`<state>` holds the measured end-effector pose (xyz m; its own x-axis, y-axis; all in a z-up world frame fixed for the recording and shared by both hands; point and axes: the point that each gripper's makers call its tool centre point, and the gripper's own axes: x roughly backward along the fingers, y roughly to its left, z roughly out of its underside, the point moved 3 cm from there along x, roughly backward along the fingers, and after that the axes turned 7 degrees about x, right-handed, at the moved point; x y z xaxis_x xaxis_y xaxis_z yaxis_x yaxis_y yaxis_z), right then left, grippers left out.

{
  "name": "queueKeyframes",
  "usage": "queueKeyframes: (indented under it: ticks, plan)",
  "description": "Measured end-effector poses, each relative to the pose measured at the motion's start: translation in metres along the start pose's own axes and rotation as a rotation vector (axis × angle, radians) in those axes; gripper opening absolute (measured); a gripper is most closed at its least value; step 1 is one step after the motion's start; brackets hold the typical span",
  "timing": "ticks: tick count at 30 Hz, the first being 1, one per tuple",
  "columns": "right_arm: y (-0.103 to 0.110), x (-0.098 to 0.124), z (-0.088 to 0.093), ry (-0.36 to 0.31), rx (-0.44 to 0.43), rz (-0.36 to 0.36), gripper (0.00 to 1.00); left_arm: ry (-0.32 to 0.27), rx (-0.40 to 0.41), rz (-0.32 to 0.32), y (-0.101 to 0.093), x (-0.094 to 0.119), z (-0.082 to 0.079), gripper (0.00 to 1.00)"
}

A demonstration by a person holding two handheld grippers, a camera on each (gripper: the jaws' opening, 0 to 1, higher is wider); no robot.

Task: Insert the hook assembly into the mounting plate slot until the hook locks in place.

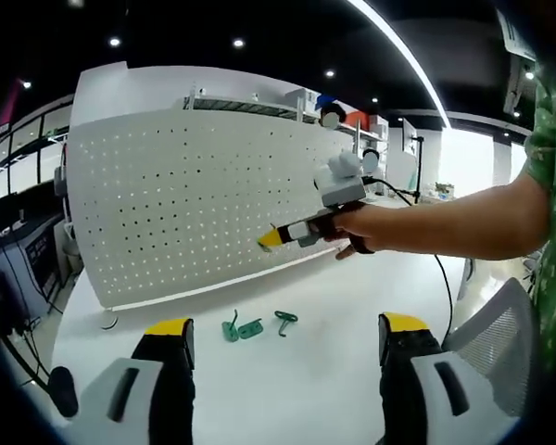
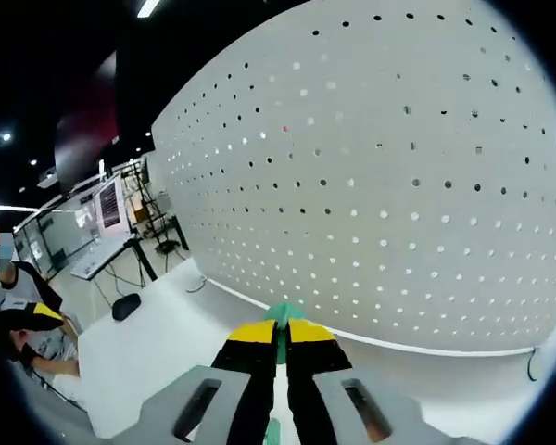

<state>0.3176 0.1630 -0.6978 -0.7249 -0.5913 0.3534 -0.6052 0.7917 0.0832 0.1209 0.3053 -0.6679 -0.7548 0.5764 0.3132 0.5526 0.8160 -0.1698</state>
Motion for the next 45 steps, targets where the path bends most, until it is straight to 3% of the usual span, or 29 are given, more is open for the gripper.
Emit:
queueKeyframes:
  ticks: [26,45]
  plan:
    - [-0.006,0.063,-0.033,-0.225,0.043,0.123,0.02,-0.006,-0.026,0.043,-0.014,-0.001,-0.005,0.83]
    - [-0.003,0.114,-0.079,-0.434,0.216,0.244,0.02,-0.005,-0.052,0.067,-0.026,0.003,-0.007,0.83]
